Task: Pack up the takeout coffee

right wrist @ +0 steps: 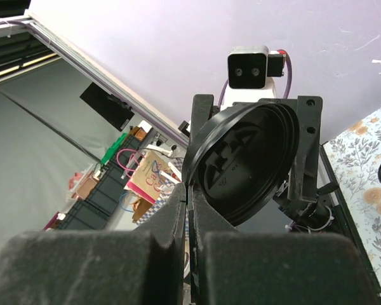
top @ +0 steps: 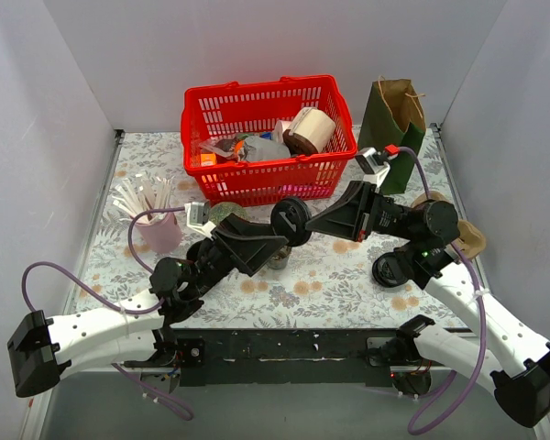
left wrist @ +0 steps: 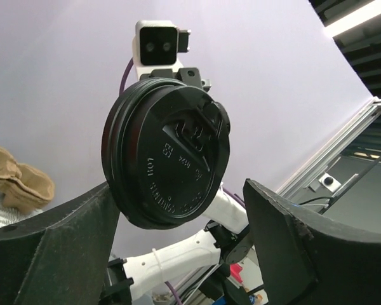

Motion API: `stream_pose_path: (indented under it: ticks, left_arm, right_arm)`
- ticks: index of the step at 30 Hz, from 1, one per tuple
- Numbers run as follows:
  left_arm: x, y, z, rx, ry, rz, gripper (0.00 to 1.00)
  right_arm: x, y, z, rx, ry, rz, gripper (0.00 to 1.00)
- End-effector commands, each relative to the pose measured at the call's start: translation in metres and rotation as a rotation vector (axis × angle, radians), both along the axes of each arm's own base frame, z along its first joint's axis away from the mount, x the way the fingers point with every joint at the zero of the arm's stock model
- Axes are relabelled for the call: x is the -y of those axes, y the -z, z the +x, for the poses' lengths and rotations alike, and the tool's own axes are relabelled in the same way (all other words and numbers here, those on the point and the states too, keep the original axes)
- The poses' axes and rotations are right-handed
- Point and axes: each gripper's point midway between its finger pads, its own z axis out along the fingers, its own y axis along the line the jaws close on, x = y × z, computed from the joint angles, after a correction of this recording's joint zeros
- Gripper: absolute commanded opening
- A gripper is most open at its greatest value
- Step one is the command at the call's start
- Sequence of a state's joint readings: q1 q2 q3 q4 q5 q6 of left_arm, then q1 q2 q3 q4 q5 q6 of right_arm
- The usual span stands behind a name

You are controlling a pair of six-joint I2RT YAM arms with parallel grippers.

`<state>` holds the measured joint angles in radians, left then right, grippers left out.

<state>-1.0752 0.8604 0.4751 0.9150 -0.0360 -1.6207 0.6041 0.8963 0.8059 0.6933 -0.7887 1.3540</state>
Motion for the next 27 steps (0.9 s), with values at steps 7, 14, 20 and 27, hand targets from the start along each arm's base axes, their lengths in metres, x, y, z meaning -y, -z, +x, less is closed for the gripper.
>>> stream_pose_path:
  ticks: [7,14,20,27]
  left_arm:
    - [-0.014,-0.035,-0.004,0.026,0.001,-0.123,0.60]
    - [-0.016,-0.028,0.005,-0.045,-0.024,-0.115,0.21]
    - [-0.017,-0.026,0.008,-0.064,-0.031,-0.116,0.12]
    - [-0.017,-0.014,0.016,-0.118,-0.063,-0.090,0.12]
  right_arm:
    - [0.006,-0.002,-0.005,0.015,0.014,0.031,0.01]
    - [0.001,0.014,-0.002,-0.011,-0.008,-0.014,0.01]
    - [-0.003,0.021,0.007,0.022,0.041,-0.073,0.18]
    - [0.004,0.030,0.035,0.071,0.269,-0.205,0.63]
